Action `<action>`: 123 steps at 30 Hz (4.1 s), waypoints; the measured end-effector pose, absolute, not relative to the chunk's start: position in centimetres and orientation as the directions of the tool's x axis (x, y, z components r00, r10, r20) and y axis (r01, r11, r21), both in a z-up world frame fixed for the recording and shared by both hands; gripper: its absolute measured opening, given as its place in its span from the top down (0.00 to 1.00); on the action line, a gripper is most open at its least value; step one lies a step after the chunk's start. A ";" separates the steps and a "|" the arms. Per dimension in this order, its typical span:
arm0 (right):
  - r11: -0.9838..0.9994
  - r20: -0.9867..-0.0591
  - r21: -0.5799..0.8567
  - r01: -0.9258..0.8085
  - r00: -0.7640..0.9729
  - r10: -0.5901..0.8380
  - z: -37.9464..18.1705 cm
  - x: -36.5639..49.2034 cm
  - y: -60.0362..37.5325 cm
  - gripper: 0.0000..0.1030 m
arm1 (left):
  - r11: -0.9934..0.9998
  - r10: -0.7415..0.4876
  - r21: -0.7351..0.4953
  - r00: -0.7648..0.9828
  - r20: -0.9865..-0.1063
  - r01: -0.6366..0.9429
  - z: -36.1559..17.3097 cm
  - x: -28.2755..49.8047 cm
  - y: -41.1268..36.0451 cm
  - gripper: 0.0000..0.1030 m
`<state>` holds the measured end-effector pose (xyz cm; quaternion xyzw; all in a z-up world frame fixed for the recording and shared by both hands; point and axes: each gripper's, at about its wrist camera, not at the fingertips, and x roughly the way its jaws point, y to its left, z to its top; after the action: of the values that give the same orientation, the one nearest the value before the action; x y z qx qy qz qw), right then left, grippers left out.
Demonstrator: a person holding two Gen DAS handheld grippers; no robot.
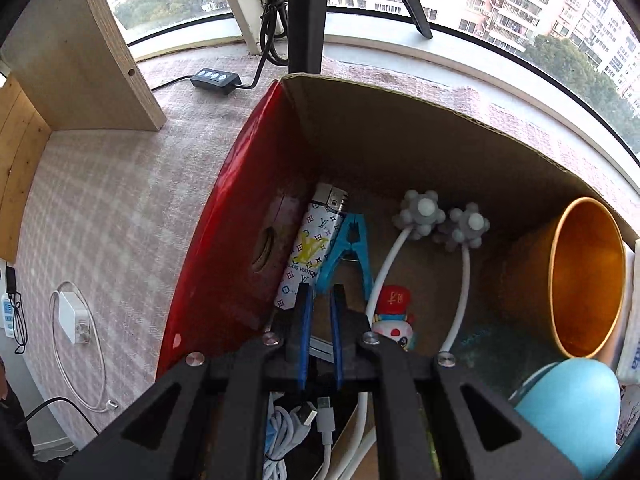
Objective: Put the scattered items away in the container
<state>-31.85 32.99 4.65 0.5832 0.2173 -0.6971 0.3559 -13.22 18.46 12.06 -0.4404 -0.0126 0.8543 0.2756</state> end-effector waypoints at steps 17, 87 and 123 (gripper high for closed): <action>-0.681 -0.973 0.095 0.726 -0.078 -0.219 5.1 -32.5 32.8 0.90 | -0.840 0.496 -0.276 -0.456 -0.739 -0.467 12.1 -12.9 18.5 0.42; -0.373 -0.985 -0.129 0.919 -0.076 0.153 6.5 -36.0 31.2 0.68 | -0.839 0.524 -0.314 -0.502 -0.688 -0.444 13.2 -11.6 15.3 0.42; -0.362 -0.984 -0.079 0.929 -0.014 0.178 5.0 -37.1 29.4 0.73 | -0.839 0.519 -0.311 -0.485 -0.704 -0.446 12.4 -12.0 15.8 0.42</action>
<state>-37.07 29.41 4.99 0.6140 0.4505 -0.5514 0.3405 -11.95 15.82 12.36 -0.4228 -0.0431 0.8607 0.2802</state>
